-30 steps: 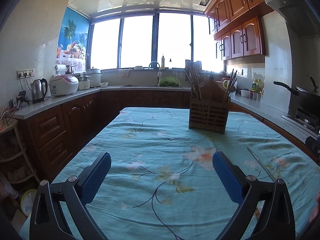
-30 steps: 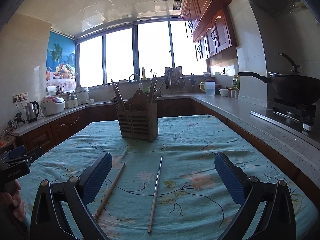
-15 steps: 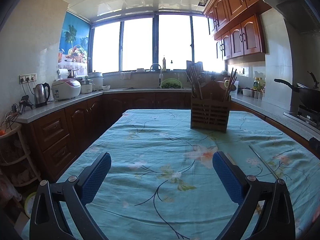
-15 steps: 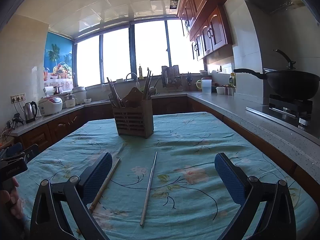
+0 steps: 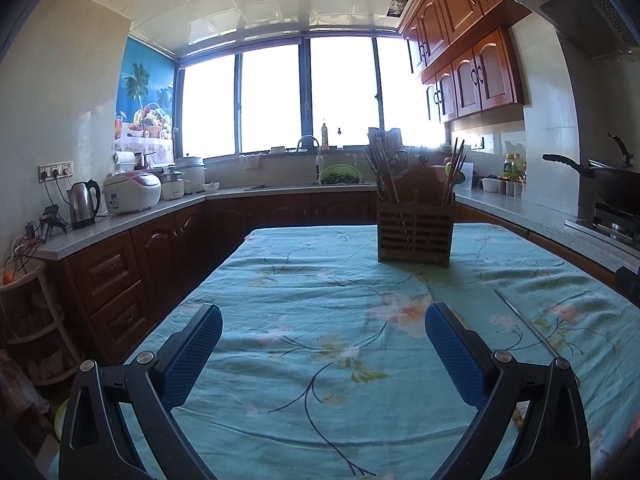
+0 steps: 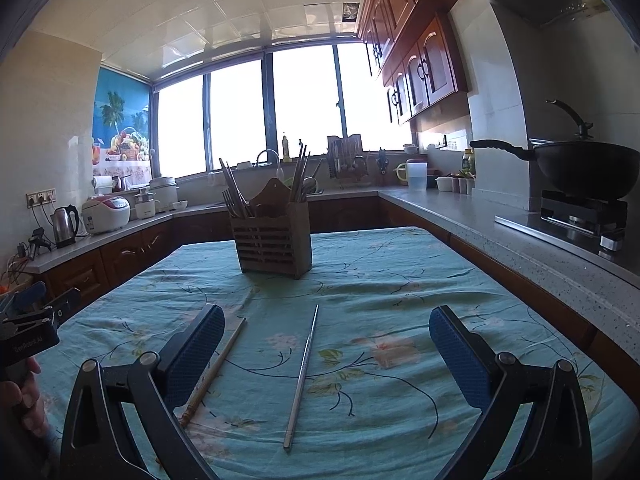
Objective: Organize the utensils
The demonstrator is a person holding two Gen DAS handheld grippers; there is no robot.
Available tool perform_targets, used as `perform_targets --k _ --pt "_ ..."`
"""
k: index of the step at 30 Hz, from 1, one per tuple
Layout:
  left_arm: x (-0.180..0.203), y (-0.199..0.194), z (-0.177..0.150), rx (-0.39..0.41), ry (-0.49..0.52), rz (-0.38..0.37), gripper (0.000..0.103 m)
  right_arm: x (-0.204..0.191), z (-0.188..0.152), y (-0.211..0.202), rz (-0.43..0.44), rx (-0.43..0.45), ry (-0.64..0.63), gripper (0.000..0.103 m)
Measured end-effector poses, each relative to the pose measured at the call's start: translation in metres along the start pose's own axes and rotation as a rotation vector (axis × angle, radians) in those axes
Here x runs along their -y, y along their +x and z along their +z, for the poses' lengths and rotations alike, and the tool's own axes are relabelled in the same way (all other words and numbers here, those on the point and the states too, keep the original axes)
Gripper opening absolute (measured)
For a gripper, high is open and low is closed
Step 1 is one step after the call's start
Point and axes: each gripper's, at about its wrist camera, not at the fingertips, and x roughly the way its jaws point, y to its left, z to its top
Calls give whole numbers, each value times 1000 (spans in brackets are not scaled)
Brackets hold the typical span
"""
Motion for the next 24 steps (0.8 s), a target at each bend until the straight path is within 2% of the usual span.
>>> perform_targets --k 24 --pt "-2 0 1 0 -9 5 102 -5 1 -2 25 15 -6 103"
